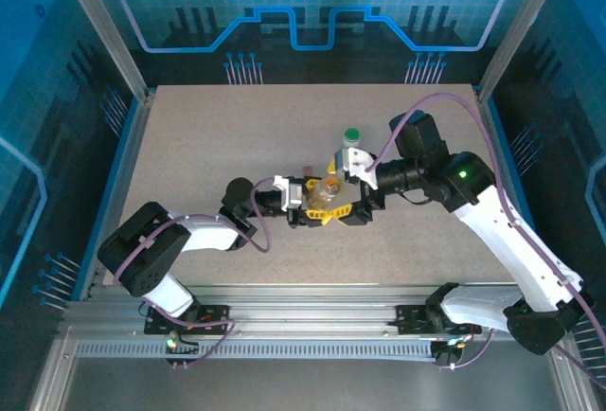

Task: Sort the pills into containers

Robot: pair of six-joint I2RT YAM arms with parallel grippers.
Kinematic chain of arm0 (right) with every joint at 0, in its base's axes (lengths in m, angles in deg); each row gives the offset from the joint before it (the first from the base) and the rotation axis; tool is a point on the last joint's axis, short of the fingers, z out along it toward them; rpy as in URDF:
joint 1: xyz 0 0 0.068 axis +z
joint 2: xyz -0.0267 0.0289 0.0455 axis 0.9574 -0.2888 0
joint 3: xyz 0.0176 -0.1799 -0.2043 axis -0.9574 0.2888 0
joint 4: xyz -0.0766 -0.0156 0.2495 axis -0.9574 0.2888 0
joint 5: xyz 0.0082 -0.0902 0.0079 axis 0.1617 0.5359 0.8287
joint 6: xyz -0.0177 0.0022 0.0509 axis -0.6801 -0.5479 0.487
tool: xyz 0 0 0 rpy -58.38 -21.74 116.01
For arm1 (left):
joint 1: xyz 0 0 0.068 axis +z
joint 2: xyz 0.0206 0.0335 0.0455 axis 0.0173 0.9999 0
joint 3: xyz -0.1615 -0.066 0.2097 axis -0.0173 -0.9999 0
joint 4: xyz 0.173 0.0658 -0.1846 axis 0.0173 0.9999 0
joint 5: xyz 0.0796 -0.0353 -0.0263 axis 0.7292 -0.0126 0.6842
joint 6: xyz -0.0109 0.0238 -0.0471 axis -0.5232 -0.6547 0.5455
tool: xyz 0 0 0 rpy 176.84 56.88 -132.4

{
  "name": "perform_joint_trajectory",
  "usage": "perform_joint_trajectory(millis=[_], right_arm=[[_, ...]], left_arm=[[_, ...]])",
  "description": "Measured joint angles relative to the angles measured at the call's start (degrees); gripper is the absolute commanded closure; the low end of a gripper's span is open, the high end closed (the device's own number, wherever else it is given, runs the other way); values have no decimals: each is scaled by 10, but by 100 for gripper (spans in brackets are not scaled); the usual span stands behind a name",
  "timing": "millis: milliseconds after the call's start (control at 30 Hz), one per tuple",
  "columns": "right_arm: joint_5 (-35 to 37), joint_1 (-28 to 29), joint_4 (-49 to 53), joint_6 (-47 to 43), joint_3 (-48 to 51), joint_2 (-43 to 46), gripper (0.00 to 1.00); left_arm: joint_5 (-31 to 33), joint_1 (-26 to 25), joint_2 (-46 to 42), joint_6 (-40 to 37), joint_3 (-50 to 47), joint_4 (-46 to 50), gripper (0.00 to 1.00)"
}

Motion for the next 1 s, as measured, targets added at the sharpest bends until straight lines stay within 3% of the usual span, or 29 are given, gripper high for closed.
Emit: perform_joint_trajectory(millis=[200, 367, 467, 667, 1000], right_arm=[[159, 1, -144, 237, 35, 31, 13], [314, 24, -189, 421, 41, 26, 21], [385, 63, -201, 484, 41, 23, 24], [469, 110, -227, 554, 41, 2, 24], [515, 119, -233, 579, 52, -37, 25]], left_arm=[[61, 0, 0, -11, 0, 0, 100], [113, 0, 4, -15, 0, 0, 100], [153, -1, 5, -21, 0, 3, 100], [238, -18, 5, -59, 0, 43, 100], [306, -26, 5, -82, 0, 64, 100]])
